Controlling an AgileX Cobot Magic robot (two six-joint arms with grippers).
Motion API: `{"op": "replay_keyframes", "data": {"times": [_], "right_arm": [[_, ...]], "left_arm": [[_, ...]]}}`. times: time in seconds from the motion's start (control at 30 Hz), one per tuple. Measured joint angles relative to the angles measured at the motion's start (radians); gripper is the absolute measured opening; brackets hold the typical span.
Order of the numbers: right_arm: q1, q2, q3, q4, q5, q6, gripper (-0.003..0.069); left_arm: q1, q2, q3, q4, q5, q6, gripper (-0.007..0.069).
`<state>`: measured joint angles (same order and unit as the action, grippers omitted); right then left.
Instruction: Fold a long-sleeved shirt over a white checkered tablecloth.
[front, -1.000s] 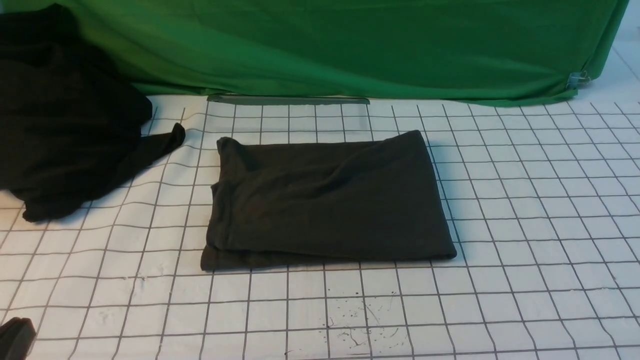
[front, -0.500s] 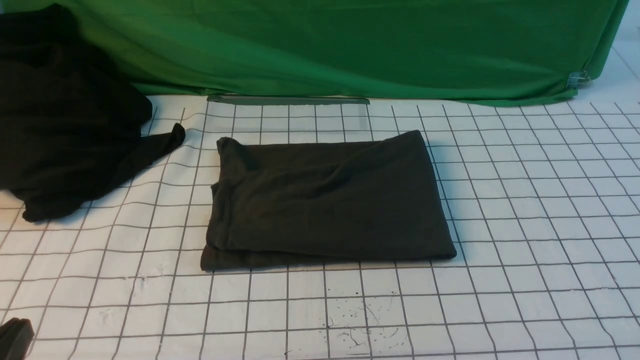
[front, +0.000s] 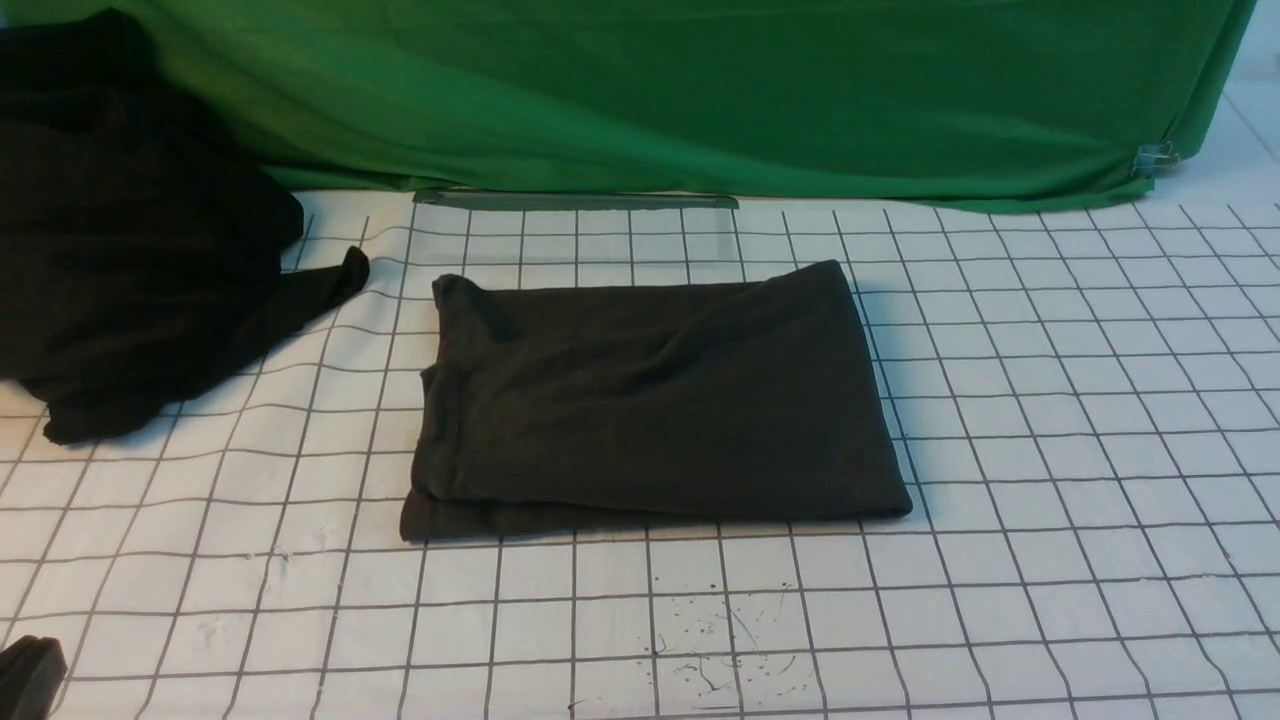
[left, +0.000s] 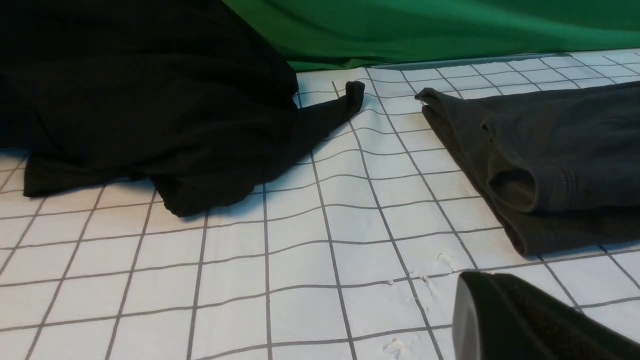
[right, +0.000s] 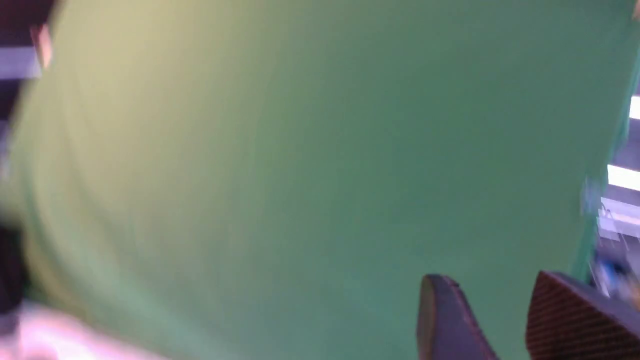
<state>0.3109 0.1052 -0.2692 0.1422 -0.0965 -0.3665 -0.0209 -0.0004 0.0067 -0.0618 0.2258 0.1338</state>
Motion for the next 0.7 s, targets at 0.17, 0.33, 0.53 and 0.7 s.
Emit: {"op": "replay_keyframes", "data": {"times": [0.17, 0.33, 0.53, 0.7], "right_arm": [[-0.202, -0.054, 0.151, 0.0, 0.188, -0.006, 0.0242], [-0.304, -0.103, 0.27, -0.002, 0.288, 0.054, 0.0242], [-0.313, -0.103, 0.277, -0.004, 0.342, 0.104, 0.0242], [-0.313, -0.103, 0.277, -0.004, 0.343, 0.128, 0.0242]], "left_arm": [[0.0, 0.0, 0.0, 0.002, 0.0, 0.0, 0.0003], [0.0, 0.0, 0.0, 0.005, 0.0, 0.0, 0.0003], [0.0, 0.0, 0.001, 0.006, 0.003, 0.0, 0.0003], [0.0, 0.0, 0.001, 0.007, 0.003, 0.0, 0.0003]]}}
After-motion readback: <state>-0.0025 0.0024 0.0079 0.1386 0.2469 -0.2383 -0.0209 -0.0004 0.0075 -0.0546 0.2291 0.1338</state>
